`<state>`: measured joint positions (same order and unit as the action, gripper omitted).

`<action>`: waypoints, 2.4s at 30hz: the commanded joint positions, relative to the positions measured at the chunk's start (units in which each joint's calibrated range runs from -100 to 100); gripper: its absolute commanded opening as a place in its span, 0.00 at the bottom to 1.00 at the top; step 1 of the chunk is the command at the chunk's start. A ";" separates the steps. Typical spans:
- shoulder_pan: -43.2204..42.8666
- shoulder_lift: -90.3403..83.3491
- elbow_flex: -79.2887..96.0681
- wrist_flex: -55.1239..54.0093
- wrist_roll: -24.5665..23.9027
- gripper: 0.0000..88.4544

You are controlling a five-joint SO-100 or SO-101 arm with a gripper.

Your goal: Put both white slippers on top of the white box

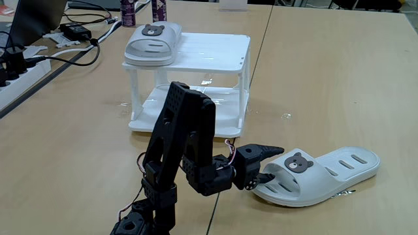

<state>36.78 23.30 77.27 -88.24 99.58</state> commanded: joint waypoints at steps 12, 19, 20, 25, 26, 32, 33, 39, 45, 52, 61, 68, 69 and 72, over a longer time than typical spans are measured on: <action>1.63 21.59 -40.96 4.55 0.42 0.34; 3.60 21.17 -39.61 6.70 0.42 0.34; 3.60 21.08 -38.61 6.53 0.42 0.33; 2.61 15.87 -32.66 6.70 0.42 0.00; 2.28 14.86 -31.58 6.70 0.42 0.02; 2.20 5.52 -30.49 9.72 0.42 0.01; 2.20 2.24 -30.49 12.66 0.42 0.01; 2.20 -21.99 -32.93 42.86 0.42 0.01; 1.38 -33.61 -47.54 66.58 0.42 0.01; -1.58 -39.24 -62.52 78.75 0.42 0.01; -1.17 -38.65 -83.45 92.47 0.42 0.01; -1.75 -38.65 -84.26 93.24 0.42 0.01; -4.13 -38.65 -84.26 93.24 0.42 0.01; -11.53 -38.57 -84.17 93.24 0.42 0.01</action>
<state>32.96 -8.29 -0.36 5.15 99.58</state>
